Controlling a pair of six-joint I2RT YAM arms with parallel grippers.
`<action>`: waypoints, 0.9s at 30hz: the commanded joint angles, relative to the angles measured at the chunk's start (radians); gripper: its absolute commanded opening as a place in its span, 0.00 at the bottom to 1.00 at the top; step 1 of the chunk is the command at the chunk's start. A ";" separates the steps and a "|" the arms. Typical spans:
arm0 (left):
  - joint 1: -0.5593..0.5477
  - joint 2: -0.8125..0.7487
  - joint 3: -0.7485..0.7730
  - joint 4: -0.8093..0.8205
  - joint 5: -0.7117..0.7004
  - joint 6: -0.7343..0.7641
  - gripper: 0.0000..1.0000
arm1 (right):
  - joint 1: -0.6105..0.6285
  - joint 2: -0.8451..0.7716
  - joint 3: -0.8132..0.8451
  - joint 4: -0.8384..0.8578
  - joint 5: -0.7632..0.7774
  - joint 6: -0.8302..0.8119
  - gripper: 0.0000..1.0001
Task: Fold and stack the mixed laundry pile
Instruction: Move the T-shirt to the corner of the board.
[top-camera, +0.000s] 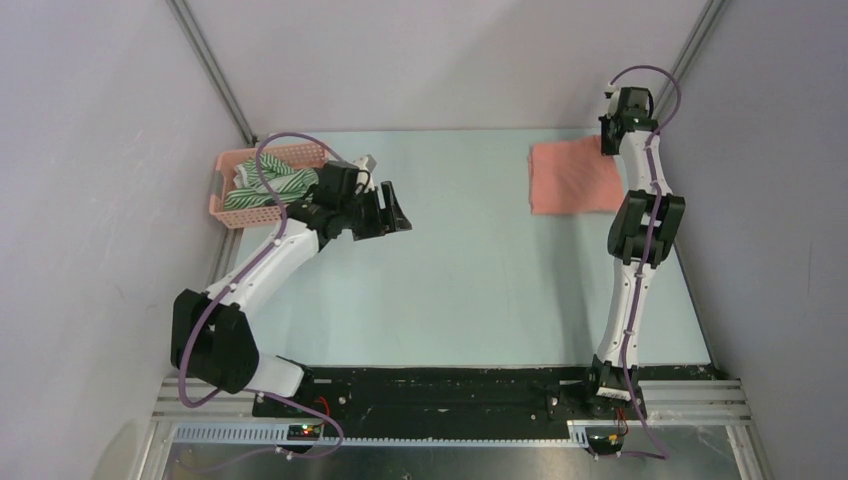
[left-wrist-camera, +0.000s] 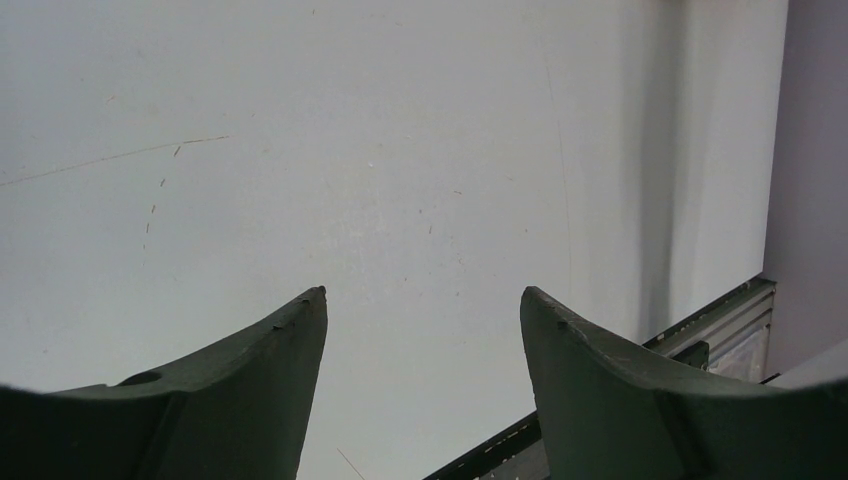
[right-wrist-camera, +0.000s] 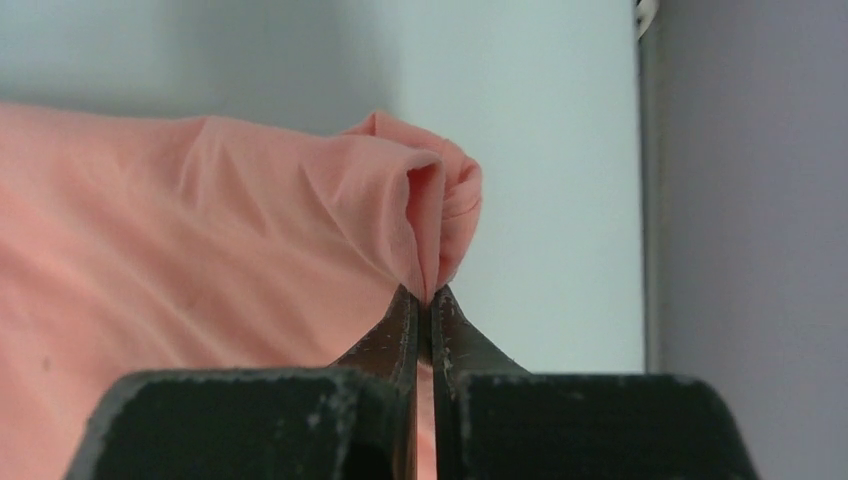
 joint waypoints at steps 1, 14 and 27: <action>0.004 0.011 0.010 0.005 0.035 -0.001 0.75 | -0.001 0.064 0.122 0.164 0.102 -0.125 0.00; 0.016 0.012 -0.017 0.003 -0.008 0.015 0.76 | -0.003 0.160 0.215 0.385 0.184 -0.251 0.08; 0.054 -0.154 0.029 -0.036 -0.384 0.033 0.86 | 0.080 -0.295 -0.152 0.254 0.183 0.056 0.70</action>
